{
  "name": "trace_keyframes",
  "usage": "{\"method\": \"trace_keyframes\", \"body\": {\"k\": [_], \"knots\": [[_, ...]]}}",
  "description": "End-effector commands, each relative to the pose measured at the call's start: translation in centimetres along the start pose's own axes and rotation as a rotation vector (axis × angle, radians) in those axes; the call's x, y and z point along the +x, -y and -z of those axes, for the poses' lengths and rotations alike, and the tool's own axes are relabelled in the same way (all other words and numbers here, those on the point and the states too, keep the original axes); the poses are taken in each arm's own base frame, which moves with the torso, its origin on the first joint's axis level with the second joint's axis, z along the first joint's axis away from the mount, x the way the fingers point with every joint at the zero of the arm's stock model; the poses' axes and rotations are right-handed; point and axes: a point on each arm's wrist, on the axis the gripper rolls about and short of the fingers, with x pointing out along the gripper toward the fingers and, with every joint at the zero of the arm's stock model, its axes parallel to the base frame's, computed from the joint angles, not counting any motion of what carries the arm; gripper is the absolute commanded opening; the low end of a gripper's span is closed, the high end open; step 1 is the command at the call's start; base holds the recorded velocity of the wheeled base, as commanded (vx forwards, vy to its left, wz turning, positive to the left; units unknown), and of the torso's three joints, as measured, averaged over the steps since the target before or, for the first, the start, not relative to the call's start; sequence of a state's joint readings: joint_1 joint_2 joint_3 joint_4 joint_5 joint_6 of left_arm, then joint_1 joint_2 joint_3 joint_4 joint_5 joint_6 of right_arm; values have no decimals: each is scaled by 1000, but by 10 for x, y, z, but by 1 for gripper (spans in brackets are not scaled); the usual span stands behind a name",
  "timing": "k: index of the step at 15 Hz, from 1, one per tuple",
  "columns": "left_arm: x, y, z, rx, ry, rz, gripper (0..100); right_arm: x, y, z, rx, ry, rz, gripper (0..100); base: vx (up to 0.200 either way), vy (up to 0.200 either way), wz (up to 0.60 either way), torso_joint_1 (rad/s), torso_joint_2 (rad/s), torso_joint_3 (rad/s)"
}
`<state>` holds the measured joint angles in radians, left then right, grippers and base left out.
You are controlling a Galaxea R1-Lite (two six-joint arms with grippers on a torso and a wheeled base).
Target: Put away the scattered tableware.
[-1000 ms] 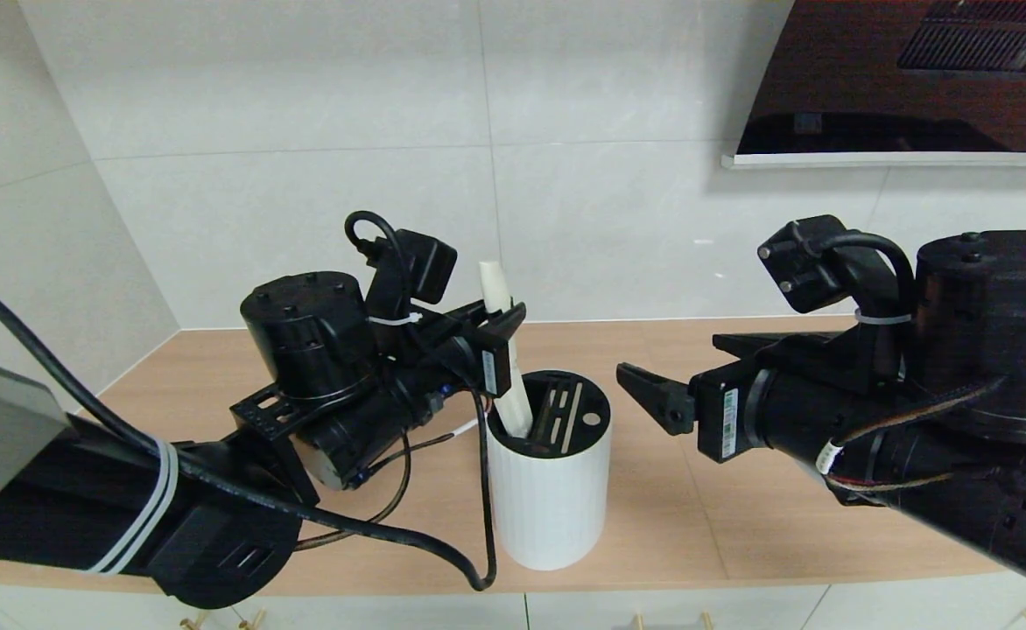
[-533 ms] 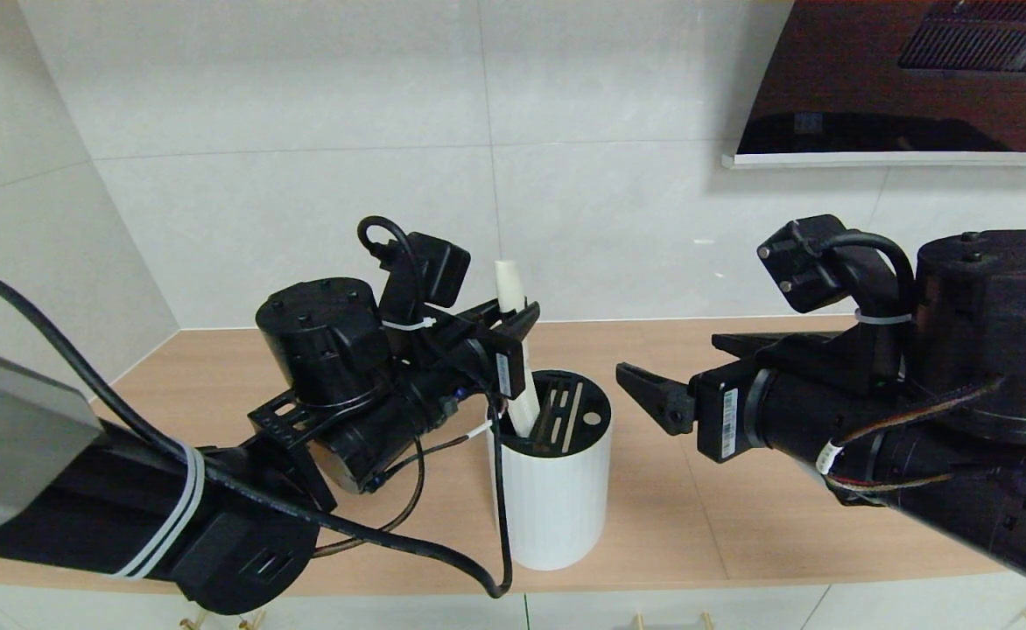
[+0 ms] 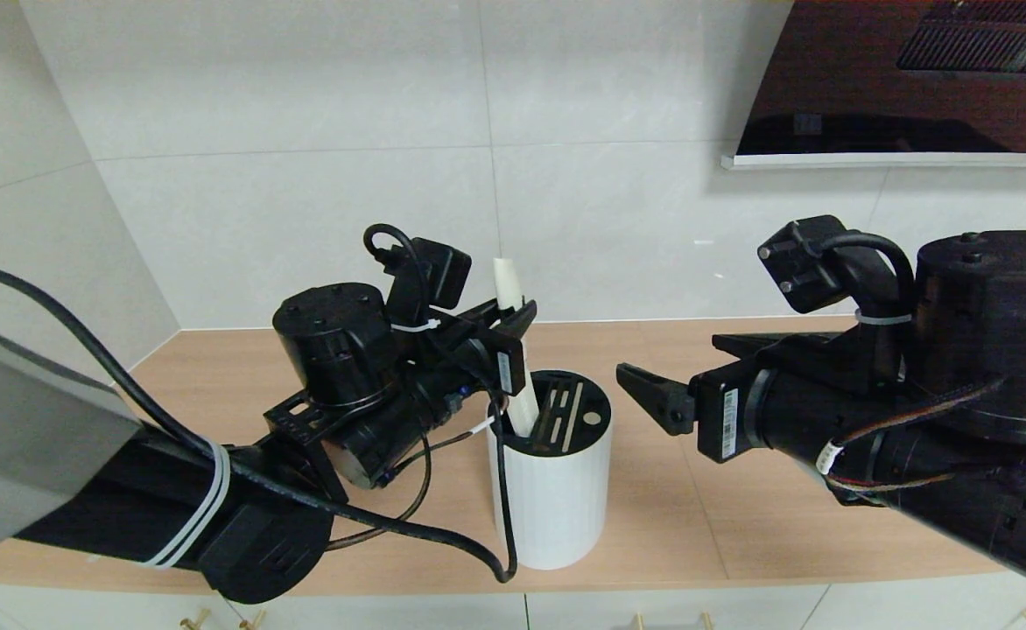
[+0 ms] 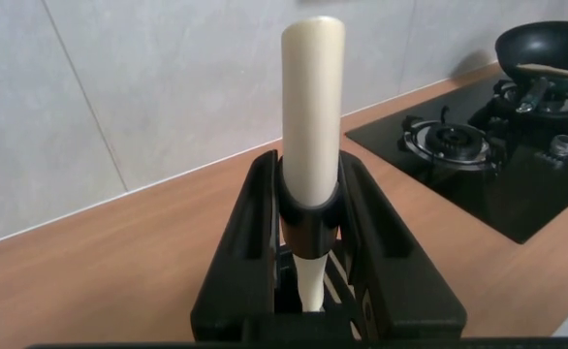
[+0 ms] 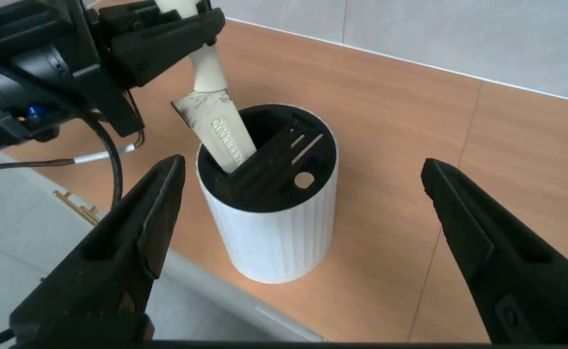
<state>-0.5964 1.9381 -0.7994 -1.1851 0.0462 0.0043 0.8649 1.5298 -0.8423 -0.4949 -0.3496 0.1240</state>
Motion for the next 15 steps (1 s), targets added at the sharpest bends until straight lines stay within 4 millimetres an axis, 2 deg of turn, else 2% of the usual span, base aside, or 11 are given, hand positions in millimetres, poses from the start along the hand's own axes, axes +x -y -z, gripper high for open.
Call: {"method": "trace_keyframes", "body": {"k": [1, 7, 15], "knots": [[2, 0, 8, 2, -29, -2, 0, 0, 0, 0, 0, -1, 0, 100, 0, 0, 0, 0, 0, 0], [-6, -2, -13, -1, 29, -36, 0, 0, 0, 0, 0, -1, 0, 100, 0, 0, 0, 0, 0, 0], [-7, -2, -17, -2, 39, -40, 0, 0, 0, 0, 0, 1, 0, 100, 0, 0, 0, 0, 0, 0]]}}
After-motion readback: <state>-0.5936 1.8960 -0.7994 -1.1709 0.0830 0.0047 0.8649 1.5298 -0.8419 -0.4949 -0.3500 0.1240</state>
